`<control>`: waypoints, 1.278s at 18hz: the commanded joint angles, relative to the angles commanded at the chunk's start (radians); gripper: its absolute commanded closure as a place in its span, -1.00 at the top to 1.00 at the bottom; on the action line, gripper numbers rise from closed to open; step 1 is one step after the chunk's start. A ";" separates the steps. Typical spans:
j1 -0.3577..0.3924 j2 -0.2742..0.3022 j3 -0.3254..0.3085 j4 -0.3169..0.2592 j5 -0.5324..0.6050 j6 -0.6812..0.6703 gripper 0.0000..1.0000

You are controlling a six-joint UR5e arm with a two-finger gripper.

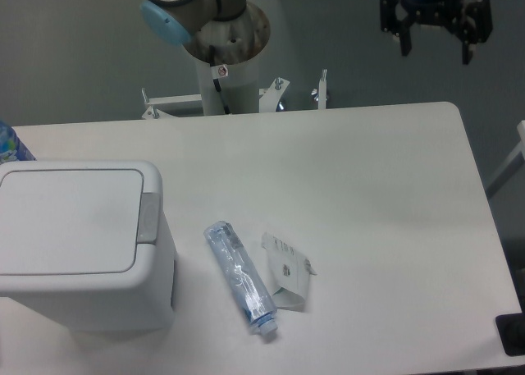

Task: Open the trash can
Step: 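Lower the open gripper into view above the table, then move the open gripper toward the trash can lid's edge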

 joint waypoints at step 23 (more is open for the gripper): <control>-0.233 -0.169 0.225 0.041 -0.489 -1.337 1.00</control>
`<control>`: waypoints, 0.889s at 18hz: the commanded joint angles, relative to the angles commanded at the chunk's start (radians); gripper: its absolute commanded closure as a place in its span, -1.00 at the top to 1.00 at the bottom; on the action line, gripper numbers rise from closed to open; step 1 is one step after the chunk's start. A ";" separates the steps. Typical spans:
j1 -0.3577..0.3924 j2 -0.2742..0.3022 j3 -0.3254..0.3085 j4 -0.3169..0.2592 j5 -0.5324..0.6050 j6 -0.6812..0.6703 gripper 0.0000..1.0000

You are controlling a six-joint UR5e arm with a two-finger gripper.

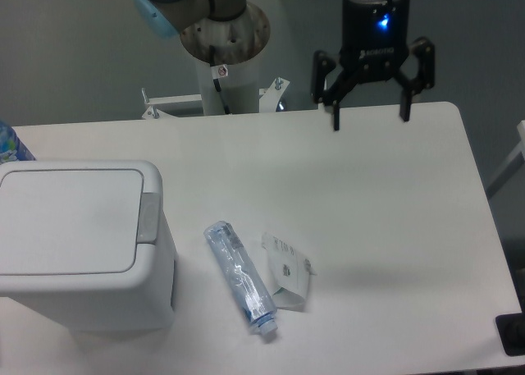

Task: Open the trash can
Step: 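Move the open gripper toward the trash can lid's edge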

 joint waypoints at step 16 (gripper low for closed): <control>-0.181 -0.046 -0.053 0.047 -0.006 -0.051 1.00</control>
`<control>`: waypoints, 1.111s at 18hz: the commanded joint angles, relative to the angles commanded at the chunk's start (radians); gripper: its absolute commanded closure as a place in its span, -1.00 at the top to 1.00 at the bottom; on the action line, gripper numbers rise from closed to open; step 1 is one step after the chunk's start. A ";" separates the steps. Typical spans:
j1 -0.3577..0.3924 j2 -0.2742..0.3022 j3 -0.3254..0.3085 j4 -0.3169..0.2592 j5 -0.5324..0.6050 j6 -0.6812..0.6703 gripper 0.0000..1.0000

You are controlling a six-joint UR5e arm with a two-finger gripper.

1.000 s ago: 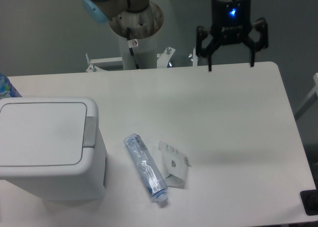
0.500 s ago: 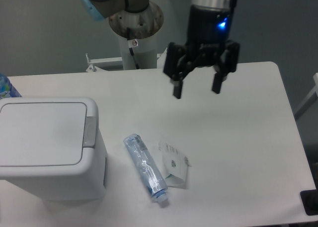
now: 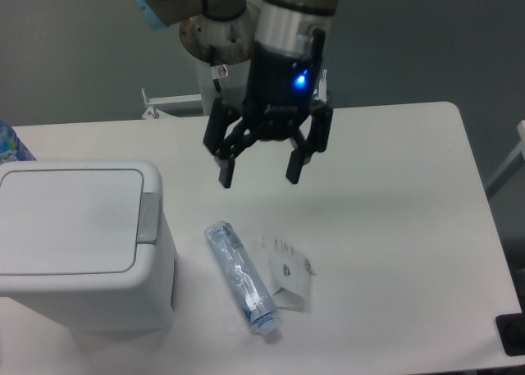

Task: Open the trash can
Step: 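Move the open gripper toward the trash can lid's edge, then lower the gripper finger onto the lid's push button edge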

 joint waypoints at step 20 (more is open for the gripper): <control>-0.103 -0.028 -0.092 0.049 0.012 0.003 1.00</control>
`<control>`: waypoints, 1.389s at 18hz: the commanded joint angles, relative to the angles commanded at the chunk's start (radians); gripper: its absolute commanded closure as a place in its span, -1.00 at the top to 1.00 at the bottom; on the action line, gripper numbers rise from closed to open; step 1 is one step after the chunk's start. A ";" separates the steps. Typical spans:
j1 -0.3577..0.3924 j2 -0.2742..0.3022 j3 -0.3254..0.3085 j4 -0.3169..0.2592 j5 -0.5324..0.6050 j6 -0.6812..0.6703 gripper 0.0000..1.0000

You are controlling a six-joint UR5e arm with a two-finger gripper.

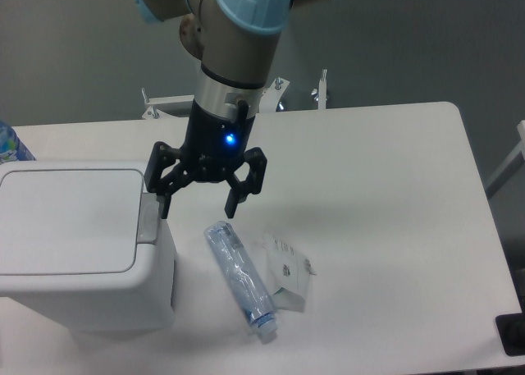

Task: Open the trash can
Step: 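Lower the gripper finger onto the lid's push button edge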

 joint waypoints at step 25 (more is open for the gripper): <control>-0.015 -0.014 -0.012 0.002 0.000 0.000 1.00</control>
